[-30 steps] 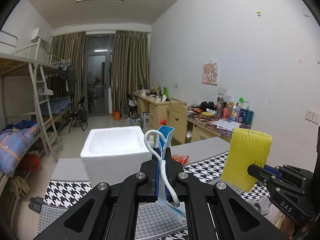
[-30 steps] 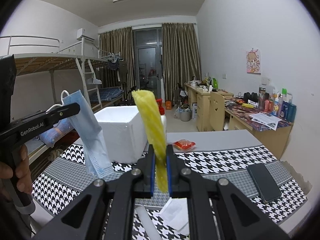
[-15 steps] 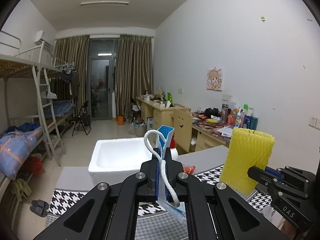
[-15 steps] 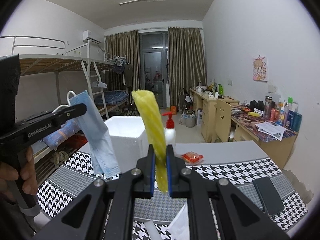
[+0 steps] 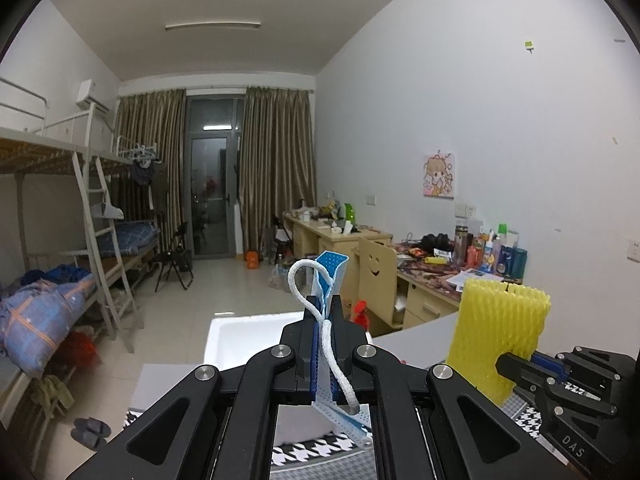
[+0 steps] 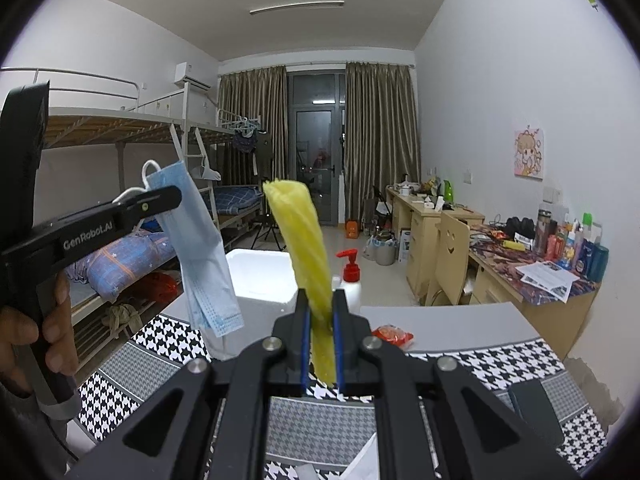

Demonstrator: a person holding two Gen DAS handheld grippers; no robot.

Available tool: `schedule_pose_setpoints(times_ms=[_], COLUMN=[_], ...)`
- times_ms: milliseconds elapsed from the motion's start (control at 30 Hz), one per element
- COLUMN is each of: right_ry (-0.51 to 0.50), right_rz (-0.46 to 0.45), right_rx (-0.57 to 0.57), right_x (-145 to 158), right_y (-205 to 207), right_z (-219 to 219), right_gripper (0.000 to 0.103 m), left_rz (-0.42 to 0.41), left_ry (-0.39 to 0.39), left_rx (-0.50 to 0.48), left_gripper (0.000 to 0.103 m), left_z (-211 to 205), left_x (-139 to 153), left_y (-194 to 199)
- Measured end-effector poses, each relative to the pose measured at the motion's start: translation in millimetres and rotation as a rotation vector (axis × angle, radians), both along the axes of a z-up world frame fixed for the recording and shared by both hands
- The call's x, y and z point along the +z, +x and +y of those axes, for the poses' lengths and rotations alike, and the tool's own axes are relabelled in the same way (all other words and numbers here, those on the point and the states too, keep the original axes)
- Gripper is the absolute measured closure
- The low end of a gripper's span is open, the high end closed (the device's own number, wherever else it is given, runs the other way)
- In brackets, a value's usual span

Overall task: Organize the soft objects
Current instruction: 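Carry the mask in left gripper toward the white foam box while right gripper carries the sponge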

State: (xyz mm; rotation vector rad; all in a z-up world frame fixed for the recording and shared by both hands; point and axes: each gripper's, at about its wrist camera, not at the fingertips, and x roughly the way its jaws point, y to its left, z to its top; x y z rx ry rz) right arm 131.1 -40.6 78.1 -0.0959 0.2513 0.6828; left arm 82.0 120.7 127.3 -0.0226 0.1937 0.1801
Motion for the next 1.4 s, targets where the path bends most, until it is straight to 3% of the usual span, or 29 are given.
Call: schedule_pose_setpoints(times_ms=[667, 1400], right_ry=[-0.004, -0.047], right_rz=[-0.024, 0.022], right_rx=[0.032, 0.054], right_x=[26.9, 30.0], right_y=[17.4, 53.6], right_z=[28.4, 69.1], right_gripper=[0.090, 0.090], left_rz=[-0.005, 0.042], left_ry=[0.012, 0.000], left_rx=[0.098, 0.179], left_gripper=[0.099, 0.099], left_z=[31.2, 68.9], left_x=[16.1, 11.9], left_y=[30.9, 80.9])
